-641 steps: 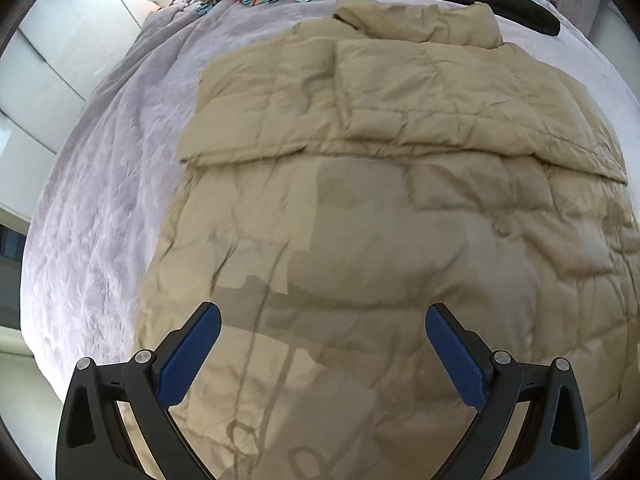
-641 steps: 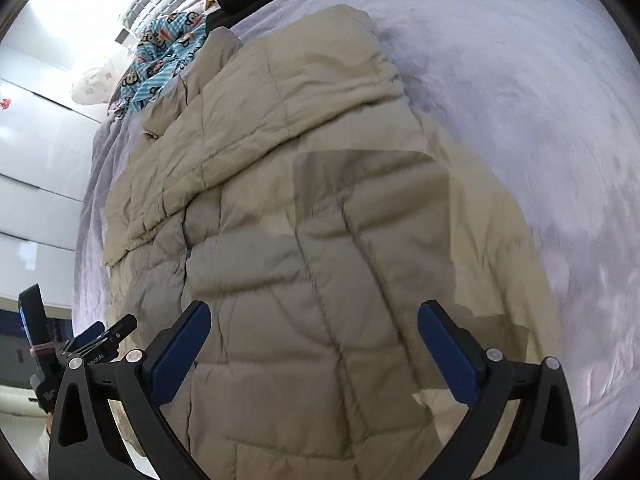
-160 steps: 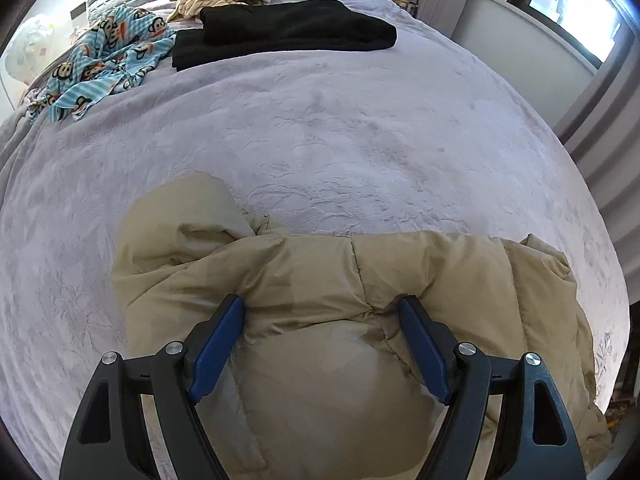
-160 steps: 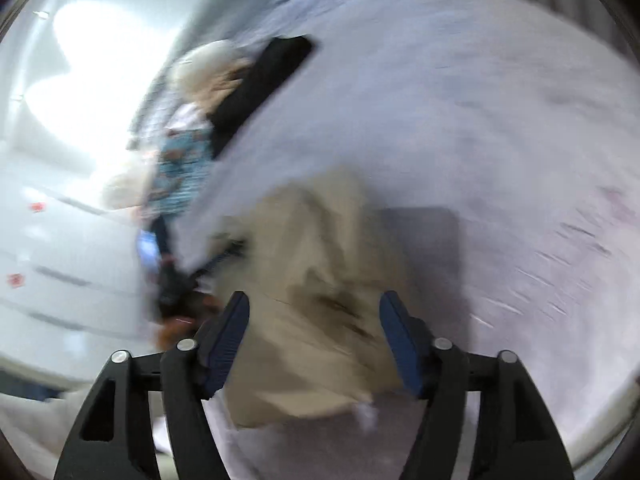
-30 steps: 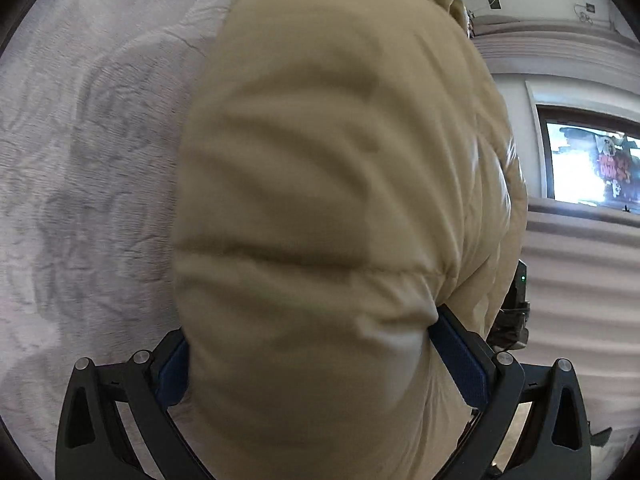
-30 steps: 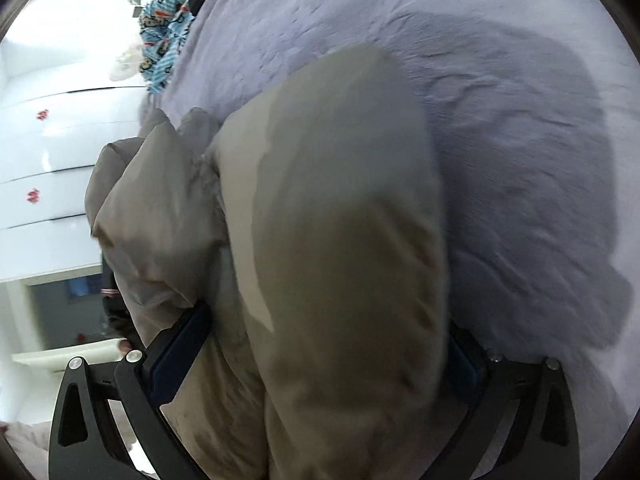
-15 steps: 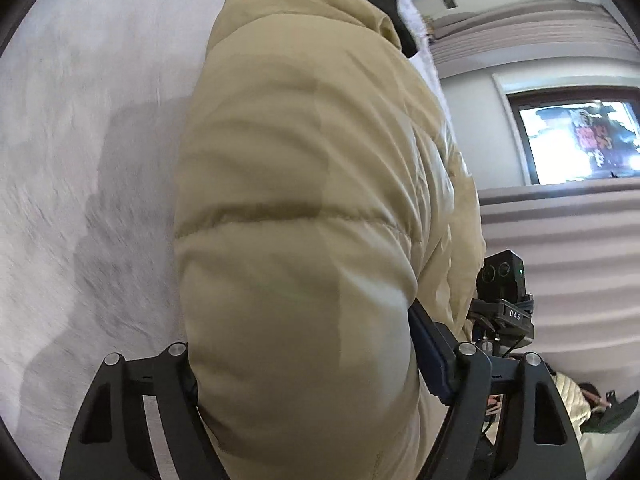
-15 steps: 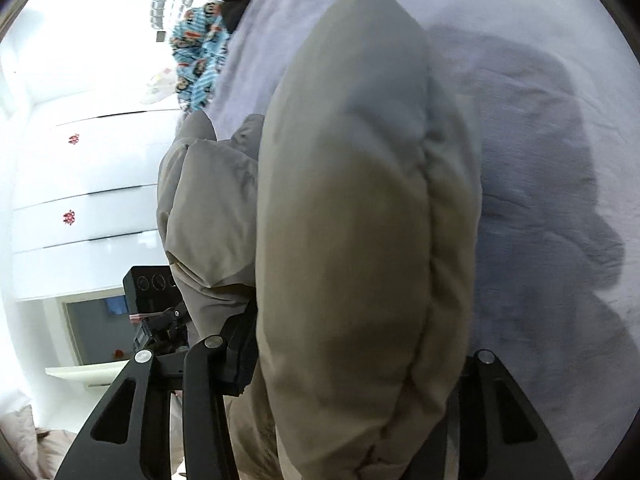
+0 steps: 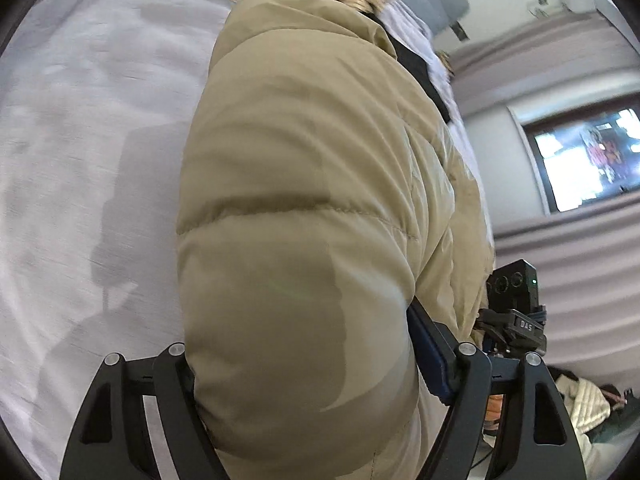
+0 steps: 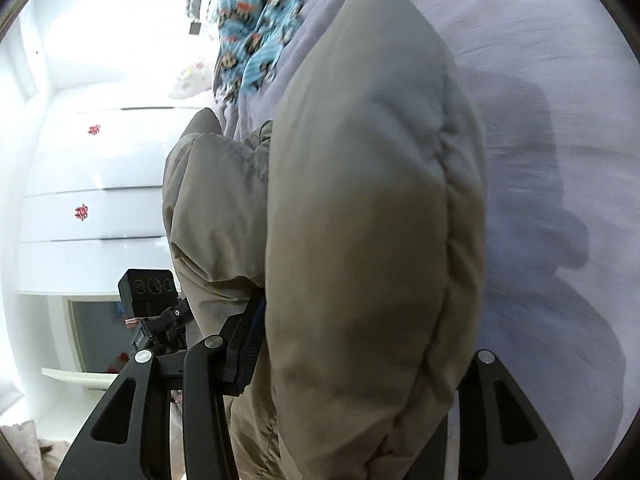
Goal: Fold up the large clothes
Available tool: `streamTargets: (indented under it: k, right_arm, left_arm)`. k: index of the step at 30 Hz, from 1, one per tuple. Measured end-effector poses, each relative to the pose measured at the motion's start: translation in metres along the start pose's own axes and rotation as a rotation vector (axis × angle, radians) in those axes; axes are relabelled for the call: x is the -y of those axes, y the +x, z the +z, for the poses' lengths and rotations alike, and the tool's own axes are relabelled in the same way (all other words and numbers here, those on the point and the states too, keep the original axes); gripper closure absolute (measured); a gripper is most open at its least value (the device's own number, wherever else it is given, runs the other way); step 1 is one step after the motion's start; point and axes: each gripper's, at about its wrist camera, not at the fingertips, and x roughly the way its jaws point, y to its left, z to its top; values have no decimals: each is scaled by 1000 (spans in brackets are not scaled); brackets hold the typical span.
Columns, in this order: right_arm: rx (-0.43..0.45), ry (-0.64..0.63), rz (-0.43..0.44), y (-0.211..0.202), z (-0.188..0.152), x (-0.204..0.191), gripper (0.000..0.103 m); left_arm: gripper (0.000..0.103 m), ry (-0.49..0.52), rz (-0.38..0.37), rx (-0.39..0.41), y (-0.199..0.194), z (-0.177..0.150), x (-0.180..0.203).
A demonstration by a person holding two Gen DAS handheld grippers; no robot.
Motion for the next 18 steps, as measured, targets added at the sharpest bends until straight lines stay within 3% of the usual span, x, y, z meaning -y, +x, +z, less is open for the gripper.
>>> streamTargets:
  k: [3, 4, 7, 9, 14, 18]
  right_arm:
    - [-19, -1, -19, 41, 8, -4, 52]
    - [-24, 2, -31, 50, 11, -5, 52]
    - [-28, 19, -95, 71, 12, -1, 44]
    - [-28, 32, -139, 74, 11, -4, 40]
    - [-22, -28, -302, 58, 6, -35, 36]
    - [117, -120, -447, 15, -11, -72, 38]
  left_arm:
    - [23, -49, 55, 16, -2, 11, -47]
    - [18, -62, 81, 19, 1, 13, -58]
    - [15, -117, 130, 30, 2, 14, -84]
    - [15, -119, 149, 45, -4, 12, -80]
    - [15, -10, 301, 162, -41, 15, -45]
    - [15, 79, 357, 228, -62, 37, -33]
